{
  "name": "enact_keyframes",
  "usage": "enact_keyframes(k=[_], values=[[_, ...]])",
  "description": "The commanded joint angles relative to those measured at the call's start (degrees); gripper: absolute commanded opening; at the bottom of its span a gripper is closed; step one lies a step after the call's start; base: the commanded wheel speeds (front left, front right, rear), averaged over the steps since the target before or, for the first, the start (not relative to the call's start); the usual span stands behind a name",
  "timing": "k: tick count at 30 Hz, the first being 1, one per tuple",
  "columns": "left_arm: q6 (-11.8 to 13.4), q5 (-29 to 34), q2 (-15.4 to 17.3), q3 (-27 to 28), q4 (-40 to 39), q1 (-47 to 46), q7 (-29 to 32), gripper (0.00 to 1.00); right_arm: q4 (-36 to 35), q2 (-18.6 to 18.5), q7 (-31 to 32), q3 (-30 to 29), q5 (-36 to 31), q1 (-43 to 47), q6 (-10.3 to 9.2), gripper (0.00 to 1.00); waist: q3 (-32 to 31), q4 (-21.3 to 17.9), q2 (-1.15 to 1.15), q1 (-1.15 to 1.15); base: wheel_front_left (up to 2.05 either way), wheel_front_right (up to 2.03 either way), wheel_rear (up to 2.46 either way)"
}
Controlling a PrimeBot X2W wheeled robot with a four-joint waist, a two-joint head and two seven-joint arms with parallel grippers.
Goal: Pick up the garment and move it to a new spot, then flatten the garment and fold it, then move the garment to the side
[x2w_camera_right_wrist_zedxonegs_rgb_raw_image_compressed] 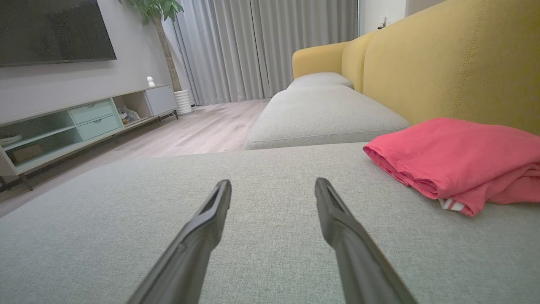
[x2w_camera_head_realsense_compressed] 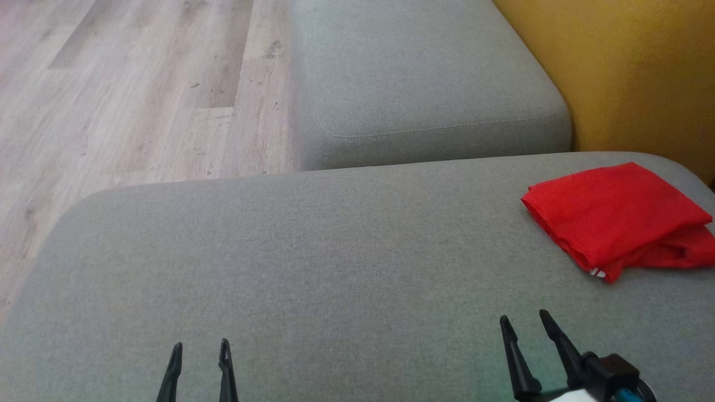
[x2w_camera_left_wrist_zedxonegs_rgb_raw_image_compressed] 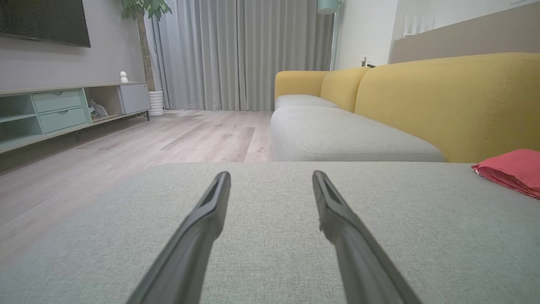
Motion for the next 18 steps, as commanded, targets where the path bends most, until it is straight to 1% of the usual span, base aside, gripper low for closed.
enact_keyframes(k=[1,8,9,13,18], values=[[-0.22,0.41,-0.35,2.14,-1.64,-2.35,-0.46,1.00,-1.74,-0.22,-0.62,1.10,0.27,-2.28,-0.04,1.00,-0.04,-0.08,0.00,0.00,0.00,0.00,0.00],[-0.61,1.56,-0.35,2.03,-1.33,-1.87,-0.46,1.00,-1.18,-0.21,-0.62,0.86,1.09,-1.95,-0.04,1.00,-0.93,-0.75,0.00,0.00,0.00,0.00,0.00],[-0.48,0.95,0.01,0.00,0.27,0.11,0.00,0.00,0.53,0.01,0.00,-0.20,0.91,0.05,0.00,0.00,-0.86,-0.67,0.00,0.00,0.00,0.00,0.00],[-0.47,0.71,-0.03,-0.28,4.06,0.98,0.37,0.00,4.13,0.01,0.12,-0.04,1.05,2.06,0.00,0.00,-0.90,-0.70,0.00,0.01,0.00,0.00,0.00],[-0.98,-2.48,-0.03,0.27,4.52,0.29,1.12,0.00,4.17,-0.09,0.79,-0.44,4.22,1.68,0.01,0.00,-0.45,-0.71,0.00,0.01,0.00,0.00,0.00]])
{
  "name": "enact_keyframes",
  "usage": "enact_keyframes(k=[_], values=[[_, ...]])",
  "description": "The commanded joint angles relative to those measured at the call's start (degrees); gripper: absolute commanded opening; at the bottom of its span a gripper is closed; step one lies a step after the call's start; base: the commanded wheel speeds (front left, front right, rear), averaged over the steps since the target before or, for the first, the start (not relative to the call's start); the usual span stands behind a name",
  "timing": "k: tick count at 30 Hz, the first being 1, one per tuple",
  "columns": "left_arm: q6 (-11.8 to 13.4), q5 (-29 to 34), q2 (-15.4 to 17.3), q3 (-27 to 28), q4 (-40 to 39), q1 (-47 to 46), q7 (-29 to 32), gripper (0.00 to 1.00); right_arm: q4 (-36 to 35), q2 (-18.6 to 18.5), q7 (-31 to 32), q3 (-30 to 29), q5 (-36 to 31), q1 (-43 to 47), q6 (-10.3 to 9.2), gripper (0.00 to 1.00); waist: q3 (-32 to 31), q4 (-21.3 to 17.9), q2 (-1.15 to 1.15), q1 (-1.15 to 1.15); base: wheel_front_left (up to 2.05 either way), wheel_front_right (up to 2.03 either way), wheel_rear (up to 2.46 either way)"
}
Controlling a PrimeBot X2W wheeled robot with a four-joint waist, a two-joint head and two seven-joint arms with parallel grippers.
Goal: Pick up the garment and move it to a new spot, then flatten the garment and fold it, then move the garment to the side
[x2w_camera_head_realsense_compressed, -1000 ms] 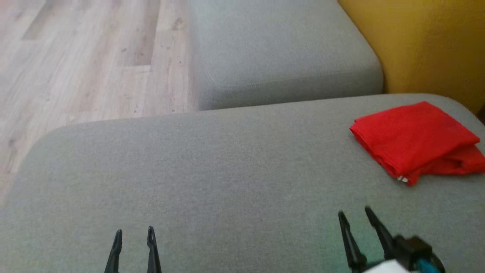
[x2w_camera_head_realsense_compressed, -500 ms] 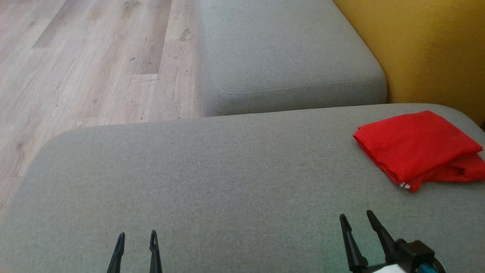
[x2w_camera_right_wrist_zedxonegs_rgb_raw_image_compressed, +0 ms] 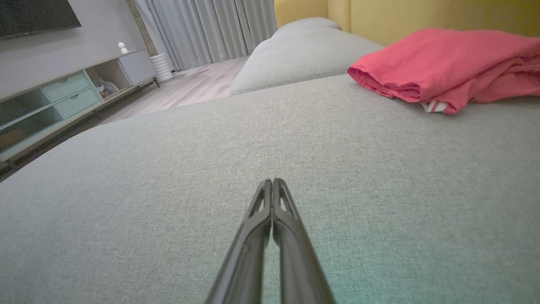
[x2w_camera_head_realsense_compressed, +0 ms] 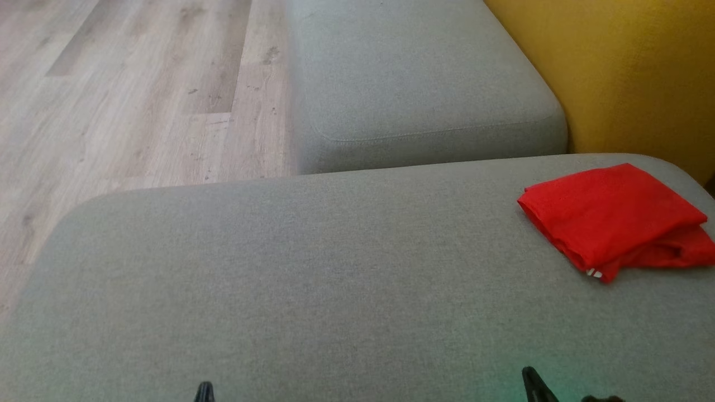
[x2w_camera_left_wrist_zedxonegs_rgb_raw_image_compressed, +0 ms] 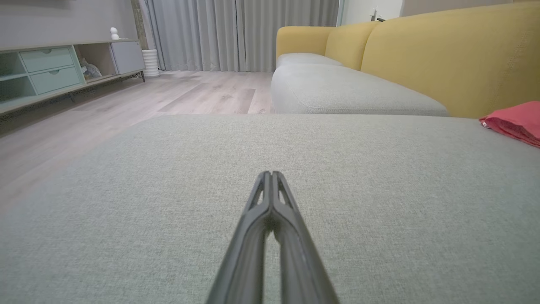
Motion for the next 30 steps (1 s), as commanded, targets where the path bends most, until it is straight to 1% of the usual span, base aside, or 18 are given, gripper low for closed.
enact_keyframes(k=[1,30], values=[[-0.60,-2.09,0.00,0.65,-1.72,-2.57,0.35,0.00,-2.13,-0.12,0.55,-0.47,2.27,-3.16,0.00,0.00,0.21,0.00,0.00,0.00,0.00,0.00,0.00],[-3.74,-21.31,-0.01,4.13,-1.09,-7.71,4.95,0.00,-3.63,-0.60,4.74,-3.36,21.27,-7.23,-0.01,0.00,2.86,-0.07,0.00,0.00,0.00,0.00,0.00]])
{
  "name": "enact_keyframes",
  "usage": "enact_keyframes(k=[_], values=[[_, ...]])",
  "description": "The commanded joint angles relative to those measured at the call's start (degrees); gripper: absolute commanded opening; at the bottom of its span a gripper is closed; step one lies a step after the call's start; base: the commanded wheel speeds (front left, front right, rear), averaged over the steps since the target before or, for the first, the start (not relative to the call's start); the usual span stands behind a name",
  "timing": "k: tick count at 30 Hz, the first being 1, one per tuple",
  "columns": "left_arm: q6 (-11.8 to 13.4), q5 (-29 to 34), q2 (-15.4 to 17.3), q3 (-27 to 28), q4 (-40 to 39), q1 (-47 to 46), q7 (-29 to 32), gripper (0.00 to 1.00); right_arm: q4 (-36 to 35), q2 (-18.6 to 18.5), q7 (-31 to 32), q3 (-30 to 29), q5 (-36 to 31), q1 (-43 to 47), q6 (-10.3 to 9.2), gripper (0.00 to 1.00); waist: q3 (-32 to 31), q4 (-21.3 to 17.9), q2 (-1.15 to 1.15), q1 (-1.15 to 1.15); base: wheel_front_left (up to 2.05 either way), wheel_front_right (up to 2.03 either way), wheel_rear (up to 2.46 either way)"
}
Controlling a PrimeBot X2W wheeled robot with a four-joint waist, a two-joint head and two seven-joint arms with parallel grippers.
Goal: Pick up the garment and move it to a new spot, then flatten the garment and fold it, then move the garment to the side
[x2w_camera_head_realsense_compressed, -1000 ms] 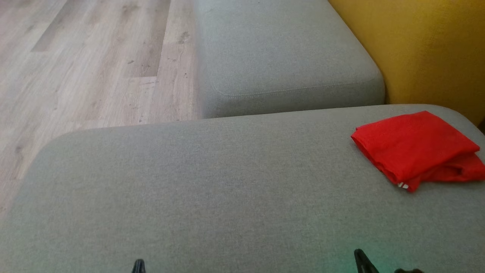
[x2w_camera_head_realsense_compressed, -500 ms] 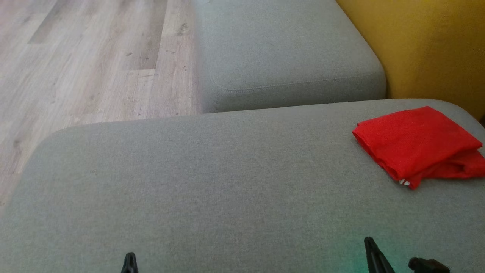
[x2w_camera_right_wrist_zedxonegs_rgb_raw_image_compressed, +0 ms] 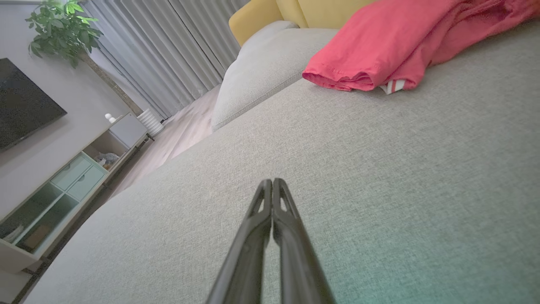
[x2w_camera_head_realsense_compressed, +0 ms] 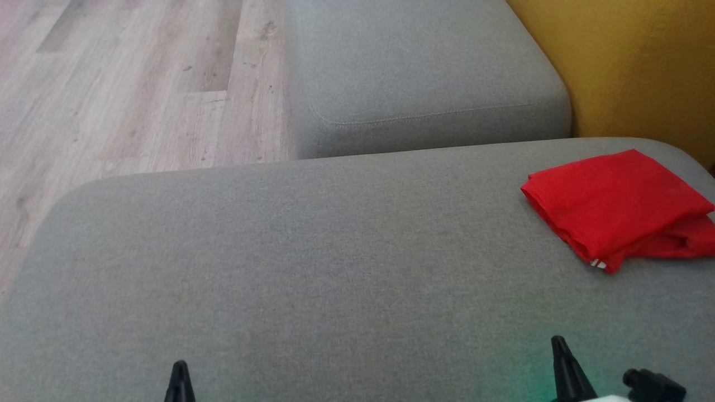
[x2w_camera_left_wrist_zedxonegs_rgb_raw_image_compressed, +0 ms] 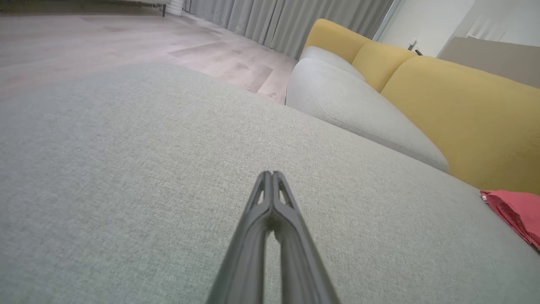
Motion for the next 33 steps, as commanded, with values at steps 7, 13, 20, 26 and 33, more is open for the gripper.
enact_keyframes(k=[7,13,20,26,33], values=[[-1.01,-5.62,-0.02,2.02,-1.47,-4.18,1.17,0.00,-2.52,-0.66,1.33,-0.77,5.66,-4.54,-0.01,0.00,0.68,-0.02,0.00,0.00,0.00,0.00,0.00],[-1.68,-9.73,-0.03,2.77,-1.34,-5.28,2.16,0.00,-2.85,-0.72,2.28,-1.45,9.67,-5.40,-0.01,0.00,1.25,-0.03,0.00,-0.01,0.00,0.00,0.00],[-2.46,-14.52,-0.05,3.65,-1.20,-6.56,3.32,0.00,-3.24,-0.77,3.39,-2.26,14.34,-6.42,-0.01,0.00,1.91,-0.05,0.00,-0.01,0.00,0.00,0.00],[-3.02,-17.95,-0.06,4.28,-1.09,-7.48,4.14,0.00,-3.51,-0.79,4.20,-2.85,17.67,-7.14,-0.01,0.00,2.38,-0.06,0.00,-0.01,0.00,0.00,0.00],[-3.92,-23.42,-0.08,5.30,-0.92,-8.95,5.47,0.00,-3.95,-0.83,5.51,-3.81,22.99,-8.30,-0.02,0.00,3.14,-0.08,0.00,-0.01,0.00,0.00,0.00]])
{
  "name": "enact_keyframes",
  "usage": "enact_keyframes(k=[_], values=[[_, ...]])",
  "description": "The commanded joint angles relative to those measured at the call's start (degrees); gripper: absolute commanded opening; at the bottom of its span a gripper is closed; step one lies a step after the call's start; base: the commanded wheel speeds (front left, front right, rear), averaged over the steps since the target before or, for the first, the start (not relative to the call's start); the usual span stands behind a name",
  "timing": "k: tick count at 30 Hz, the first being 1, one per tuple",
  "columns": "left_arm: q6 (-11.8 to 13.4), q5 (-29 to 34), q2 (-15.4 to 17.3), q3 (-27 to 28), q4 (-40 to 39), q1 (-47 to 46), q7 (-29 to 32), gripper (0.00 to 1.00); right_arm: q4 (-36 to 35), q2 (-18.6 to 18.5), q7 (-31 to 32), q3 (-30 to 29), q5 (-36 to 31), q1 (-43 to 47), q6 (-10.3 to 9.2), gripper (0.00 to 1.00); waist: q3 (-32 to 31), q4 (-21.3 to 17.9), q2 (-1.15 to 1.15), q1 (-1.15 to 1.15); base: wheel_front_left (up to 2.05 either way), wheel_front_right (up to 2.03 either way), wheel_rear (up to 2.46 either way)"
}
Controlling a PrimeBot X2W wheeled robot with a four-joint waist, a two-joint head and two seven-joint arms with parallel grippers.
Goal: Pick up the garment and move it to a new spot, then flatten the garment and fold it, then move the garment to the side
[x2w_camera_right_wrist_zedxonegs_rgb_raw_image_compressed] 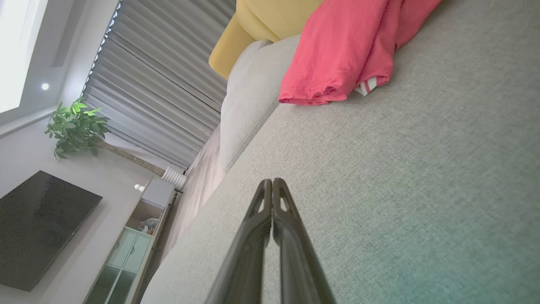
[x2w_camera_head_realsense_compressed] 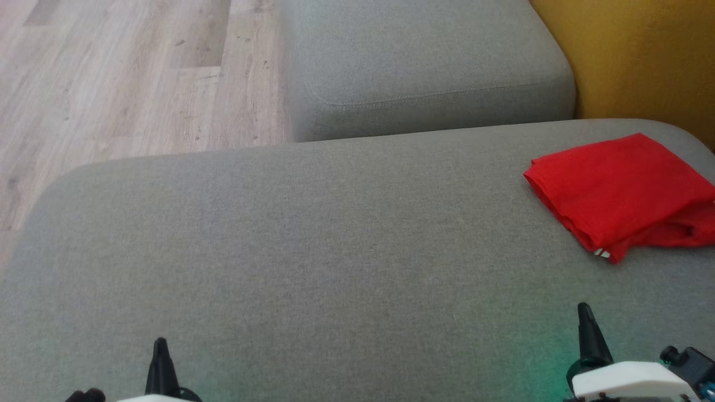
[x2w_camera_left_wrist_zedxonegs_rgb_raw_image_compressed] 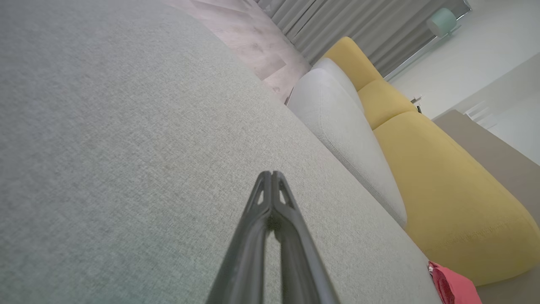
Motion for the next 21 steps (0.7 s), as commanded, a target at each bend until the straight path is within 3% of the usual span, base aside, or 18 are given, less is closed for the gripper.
enact_keyframes(k=[1,21], values=[[-0.48,-1.61,-0.02,1.71,-1.59,-3.77,0.46,0.00,-2.16,-0.81,0.33,0.16,1.79,-3.84,-0.02,0.00,0.13,0.00,0.00,0.00,0.00,0.00,0.00],[-2.72,-15.26,-0.07,4.25,-1.17,-7.44,3.78,0.00,-3.24,-0.85,3.64,-2.30,14.99,-6.74,-0.03,0.00,2.02,-0.05,0.00,0.00,0.00,0.00,0.00]])
